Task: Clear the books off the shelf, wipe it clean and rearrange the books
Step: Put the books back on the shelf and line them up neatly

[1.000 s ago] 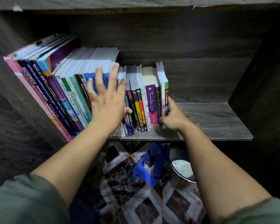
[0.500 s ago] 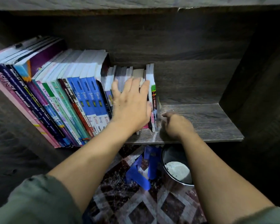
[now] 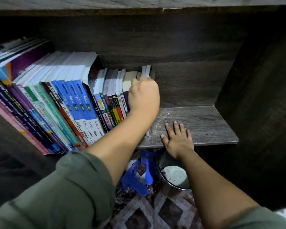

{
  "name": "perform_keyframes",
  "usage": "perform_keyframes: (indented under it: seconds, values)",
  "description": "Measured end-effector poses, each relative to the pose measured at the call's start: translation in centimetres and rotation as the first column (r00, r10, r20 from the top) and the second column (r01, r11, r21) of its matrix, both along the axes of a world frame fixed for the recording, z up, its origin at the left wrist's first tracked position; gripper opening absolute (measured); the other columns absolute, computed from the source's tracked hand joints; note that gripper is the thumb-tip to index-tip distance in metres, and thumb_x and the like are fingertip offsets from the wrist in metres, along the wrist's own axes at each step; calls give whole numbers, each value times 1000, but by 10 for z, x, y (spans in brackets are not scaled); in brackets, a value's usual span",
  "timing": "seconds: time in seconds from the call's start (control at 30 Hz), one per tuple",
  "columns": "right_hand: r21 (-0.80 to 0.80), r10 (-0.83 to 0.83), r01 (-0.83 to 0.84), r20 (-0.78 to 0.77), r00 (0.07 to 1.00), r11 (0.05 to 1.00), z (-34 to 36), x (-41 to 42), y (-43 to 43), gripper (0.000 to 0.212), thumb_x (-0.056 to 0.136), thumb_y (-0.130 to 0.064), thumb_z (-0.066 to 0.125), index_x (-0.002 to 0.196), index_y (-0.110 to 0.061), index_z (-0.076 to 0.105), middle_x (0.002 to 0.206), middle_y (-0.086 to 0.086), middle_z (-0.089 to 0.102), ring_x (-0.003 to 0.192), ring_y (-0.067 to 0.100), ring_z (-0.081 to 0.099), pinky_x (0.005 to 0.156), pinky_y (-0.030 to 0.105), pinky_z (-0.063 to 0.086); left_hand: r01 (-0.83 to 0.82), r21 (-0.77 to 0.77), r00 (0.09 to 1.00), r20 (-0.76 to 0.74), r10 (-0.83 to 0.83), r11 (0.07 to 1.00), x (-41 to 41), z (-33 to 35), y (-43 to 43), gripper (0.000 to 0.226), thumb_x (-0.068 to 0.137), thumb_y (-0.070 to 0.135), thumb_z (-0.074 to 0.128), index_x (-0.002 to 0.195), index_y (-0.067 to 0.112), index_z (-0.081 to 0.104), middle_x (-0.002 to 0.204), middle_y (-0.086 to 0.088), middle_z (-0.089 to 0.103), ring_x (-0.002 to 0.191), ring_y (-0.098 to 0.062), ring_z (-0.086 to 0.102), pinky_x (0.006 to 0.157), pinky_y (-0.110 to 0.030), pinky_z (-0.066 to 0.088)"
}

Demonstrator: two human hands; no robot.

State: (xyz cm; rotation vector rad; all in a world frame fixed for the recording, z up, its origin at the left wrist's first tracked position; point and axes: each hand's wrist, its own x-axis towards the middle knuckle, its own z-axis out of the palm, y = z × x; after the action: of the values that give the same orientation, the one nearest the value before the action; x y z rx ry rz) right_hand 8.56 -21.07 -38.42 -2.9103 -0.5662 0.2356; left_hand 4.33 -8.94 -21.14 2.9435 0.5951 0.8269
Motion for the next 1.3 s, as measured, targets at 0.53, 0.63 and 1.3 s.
perform_keyframes:
  seconds: [0.53, 0.63, 1.3]
  values:
    - [23, -33, 35, -113, 993, 999, 8, -2, 4, 61, 101, -50, 22, 155, -31, 1, 162, 3, -14, 147, 27, -16, 116, 49, -12, -70, -368, 996, -69, 48, 927, -46, -15, -7, 90, 94, 15, 58, 152, 28, -9, 135, -16, 31, 91, -24, 49, 70, -32, 36]
    - [64, -39, 50, -159, 986, 997, 19, 5, 12, 63, 98, -42, 38, 154, -31, 12, 163, 5, -1, 149, 31, -2, 119, 50, -1, -64, -293, 995, -97, 36, 954, -60, -20, 6, 95, 97, 16, 54, 148, 32, -25, 140, -19, 38, 78, -22, 56, 58, -29, 38]
    - [639, 253, -336, 221, 942, 692, 124, -52, 113, 62, 92, -48, 55, 145, -51, 25, 160, 4, -11, 147, 32, -4, 118, 52, 14, -108, -87, 940, -334, 73, 990, -179, 2, 62, 95, 91, 17, 59, 153, 26, -12, 125, -13, 49, 101, -32, 60, 81, -41, 46]
